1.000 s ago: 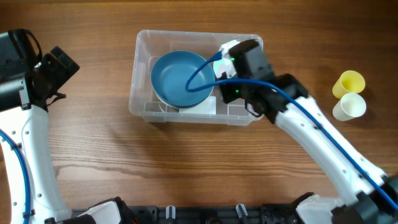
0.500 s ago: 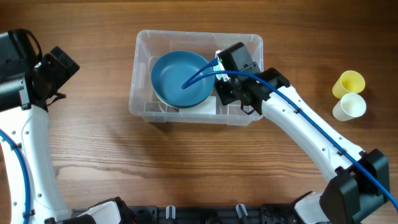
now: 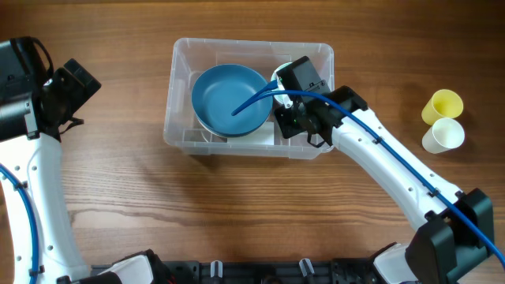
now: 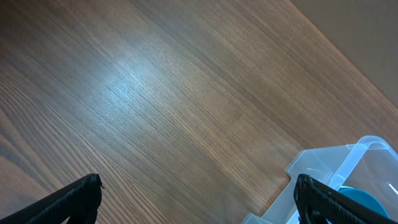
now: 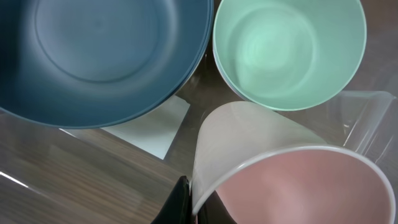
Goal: Pack container
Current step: 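Carry the pink cup into the container beside the green bowls, then release the pink cup and move the right gripper back to the cups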
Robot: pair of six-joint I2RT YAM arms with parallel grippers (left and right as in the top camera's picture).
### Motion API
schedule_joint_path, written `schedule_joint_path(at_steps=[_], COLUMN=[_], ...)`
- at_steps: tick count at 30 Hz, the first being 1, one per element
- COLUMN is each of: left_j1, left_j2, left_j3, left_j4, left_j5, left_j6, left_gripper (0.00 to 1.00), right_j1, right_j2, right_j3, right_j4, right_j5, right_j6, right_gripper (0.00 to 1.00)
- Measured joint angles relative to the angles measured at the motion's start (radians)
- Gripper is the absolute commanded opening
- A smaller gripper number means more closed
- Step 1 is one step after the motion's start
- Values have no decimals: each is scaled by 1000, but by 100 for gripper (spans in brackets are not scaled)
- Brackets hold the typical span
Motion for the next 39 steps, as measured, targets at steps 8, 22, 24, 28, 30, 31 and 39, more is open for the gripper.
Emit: schedule_joint_path(at_steps=[8, 22, 24, 28, 30, 31, 39], left_j1=[0, 0, 0, 0, 0, 0, 0], left_j2=[0, 0, 0, 0, 0, 0, 0], left_j3=[0, 0, 0, 0, 0, 0, 0], left_j4=[0, 0, 0, 0, 0, 0, 0], left_j5=[0, 0, 0, 0, 0, 0, 0], left_j6=[0, 0, 0, 0, 0, 0, 0], left_gripper=[100, 100, 100, 100, 100, 100, 100], right_j1=[0, 0, 0, 0, 0, 0, 0], right_j2=[83, 111, 121, 151, 166, 170, 179], right_j3=[0, 0, 0, 0, 0, 0, 0], right_j4=[-1, 57, 56, 53, 53, 53, 53], right_j5=[-19, -26, -26, -26, -26, -26, -29], right_j6=[0, 0, 0, 0, 0, 0, 8], right_gripper=[4, 4, 5, 5, 9, 13, 40])
